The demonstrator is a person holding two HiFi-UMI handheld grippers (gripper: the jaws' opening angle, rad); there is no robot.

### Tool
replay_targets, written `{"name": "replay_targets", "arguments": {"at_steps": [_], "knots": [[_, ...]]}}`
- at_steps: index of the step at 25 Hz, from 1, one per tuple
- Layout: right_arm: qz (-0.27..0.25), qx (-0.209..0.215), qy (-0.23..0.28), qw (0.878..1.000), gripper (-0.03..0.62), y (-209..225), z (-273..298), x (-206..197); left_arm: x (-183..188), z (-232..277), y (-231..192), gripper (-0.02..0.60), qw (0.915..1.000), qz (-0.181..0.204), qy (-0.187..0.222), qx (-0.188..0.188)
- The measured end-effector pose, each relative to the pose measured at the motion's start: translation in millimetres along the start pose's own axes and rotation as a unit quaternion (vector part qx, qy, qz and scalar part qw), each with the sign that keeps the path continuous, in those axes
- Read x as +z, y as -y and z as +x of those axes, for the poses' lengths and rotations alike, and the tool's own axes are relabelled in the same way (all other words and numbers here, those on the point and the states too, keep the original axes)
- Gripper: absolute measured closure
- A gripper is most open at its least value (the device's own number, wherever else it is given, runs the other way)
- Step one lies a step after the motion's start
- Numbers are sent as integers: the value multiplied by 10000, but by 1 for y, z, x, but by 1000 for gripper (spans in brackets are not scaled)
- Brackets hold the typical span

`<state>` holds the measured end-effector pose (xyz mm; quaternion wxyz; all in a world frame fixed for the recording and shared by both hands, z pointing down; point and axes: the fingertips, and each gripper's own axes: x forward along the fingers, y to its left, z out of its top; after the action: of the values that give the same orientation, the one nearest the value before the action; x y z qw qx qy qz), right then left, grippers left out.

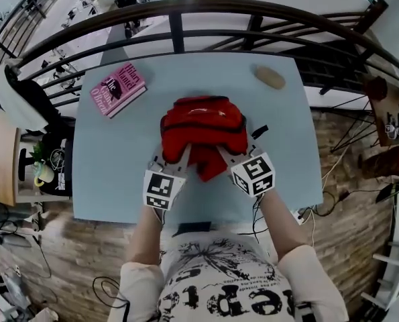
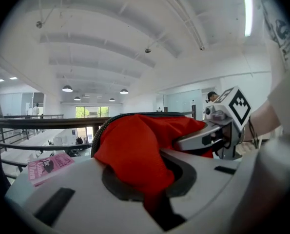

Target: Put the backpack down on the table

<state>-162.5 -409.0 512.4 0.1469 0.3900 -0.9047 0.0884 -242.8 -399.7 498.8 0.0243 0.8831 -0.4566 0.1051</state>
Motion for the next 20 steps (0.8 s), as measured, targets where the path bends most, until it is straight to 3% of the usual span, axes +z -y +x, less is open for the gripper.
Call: {"name": "replay_targets", "arguments": {"at_steps": [8,15,20], "knots": [[157,191,-287,9993,427,-23,-29,-56,-49,-32,41,529,9977,-555,-395,18],[-77,-94,-278,9995,363,-35,-43,-92,-87,-51,56,487,9956,-858,-366,119],[-135,-191,-505,9985,313,-40,-51,-127,-127,-58,70,449,9927,-1018,-641,112]]}}
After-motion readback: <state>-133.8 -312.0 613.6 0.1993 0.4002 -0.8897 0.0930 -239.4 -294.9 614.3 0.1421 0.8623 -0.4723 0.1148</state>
